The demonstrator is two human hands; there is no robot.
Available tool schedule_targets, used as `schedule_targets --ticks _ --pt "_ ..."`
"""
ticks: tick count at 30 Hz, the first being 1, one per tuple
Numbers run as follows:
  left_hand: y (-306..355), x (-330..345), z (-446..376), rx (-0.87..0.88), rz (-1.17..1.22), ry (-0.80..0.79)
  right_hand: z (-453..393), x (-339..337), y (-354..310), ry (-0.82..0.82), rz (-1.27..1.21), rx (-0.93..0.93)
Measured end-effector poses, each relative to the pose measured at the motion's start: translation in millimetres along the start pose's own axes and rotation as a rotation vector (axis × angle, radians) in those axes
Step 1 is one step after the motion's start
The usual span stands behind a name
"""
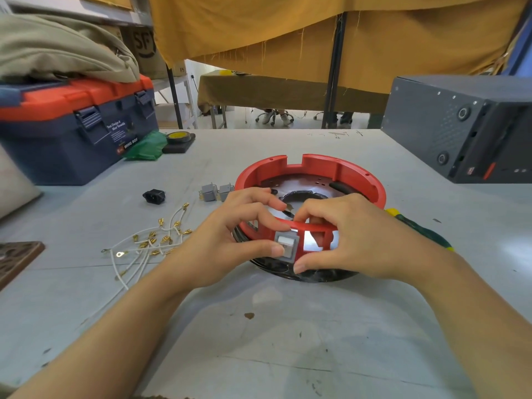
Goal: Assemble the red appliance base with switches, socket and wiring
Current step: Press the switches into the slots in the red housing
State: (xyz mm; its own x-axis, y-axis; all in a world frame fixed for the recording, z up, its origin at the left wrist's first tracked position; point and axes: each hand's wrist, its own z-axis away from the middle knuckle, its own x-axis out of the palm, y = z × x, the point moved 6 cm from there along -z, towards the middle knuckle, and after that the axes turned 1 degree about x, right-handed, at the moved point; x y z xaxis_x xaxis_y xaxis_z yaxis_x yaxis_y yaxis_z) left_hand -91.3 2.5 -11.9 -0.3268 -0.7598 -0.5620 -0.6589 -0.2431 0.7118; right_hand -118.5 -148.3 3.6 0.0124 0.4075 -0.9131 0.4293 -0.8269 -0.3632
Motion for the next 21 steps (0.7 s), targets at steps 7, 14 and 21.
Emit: schedule_targets --ticks 7,14,21 --pt "3.4 2.1 0.4 0.029 -0.068 0.029 -1.2 8.0 -5.4 0.028 0.177 -0.022" --pt "6.0 -0.3 1.0 0.011 -0.099 0.055 -1.3 5.9 -1.1 0.014 0.053 0.016" --pt "1.0 -4.2 1.4 -0.014 -0.237 0.007 -3.0 7.5 -0.6 -0.009 0.034 0.04"
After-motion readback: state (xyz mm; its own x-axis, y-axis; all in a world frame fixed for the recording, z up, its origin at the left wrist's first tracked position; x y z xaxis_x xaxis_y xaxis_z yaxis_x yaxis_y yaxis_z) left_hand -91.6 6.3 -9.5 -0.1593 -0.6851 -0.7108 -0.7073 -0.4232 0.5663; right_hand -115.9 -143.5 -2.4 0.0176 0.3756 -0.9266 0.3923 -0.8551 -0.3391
